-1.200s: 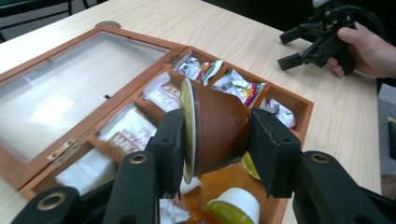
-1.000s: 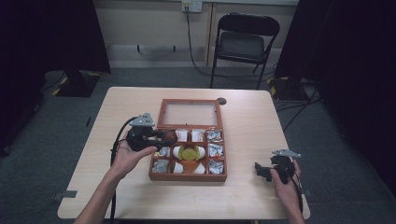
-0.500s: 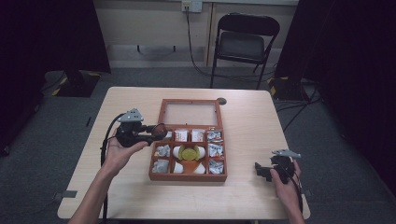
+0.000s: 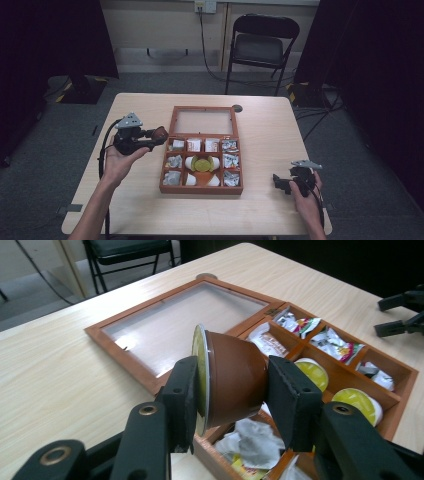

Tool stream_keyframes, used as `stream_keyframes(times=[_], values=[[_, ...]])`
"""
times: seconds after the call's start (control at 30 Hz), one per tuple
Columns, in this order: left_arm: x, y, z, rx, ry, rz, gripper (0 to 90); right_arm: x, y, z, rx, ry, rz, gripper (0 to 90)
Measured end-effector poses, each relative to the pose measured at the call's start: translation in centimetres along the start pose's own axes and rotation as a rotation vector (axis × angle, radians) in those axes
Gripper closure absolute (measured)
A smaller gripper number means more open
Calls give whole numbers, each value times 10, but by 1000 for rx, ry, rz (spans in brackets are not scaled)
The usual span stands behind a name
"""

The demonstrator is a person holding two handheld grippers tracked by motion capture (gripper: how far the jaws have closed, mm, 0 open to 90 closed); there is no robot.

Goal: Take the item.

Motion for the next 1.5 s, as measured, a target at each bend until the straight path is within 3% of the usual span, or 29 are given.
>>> stream_keyframes(times=[0.37, 0.77, 0.93, 1.07, 1.5], values=[[-8, 6, -21, 66, 52, 12, 570, 0, 0, 0, 0, 1, 0, 0], [-37, -2, -50, 121, 104, -44, 570, 0, 0, 0, 0, 0, 0, 0], [-43, -3, -54, 121, 108, -52, 570, 0, 0, 0, 0, 1, 0, 0], [-55, -12, -56, 131, 101, -98, 570, 0, 0, 0, 0, 1, 0, 0], [-76, -28, -59, 135, 121, -173, 569, 0, 0, 0, 0, 1, 0, 0]])
Point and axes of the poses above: each handheld gripper's, and its own axes: y roughly backward along the jaws, x roughly out of its top, z roughly to its right, the point moved 9 cm from there along -y, roughly forward along the jaws, and after that the axes turned 2 degrees about y, right-handed, at the moved point
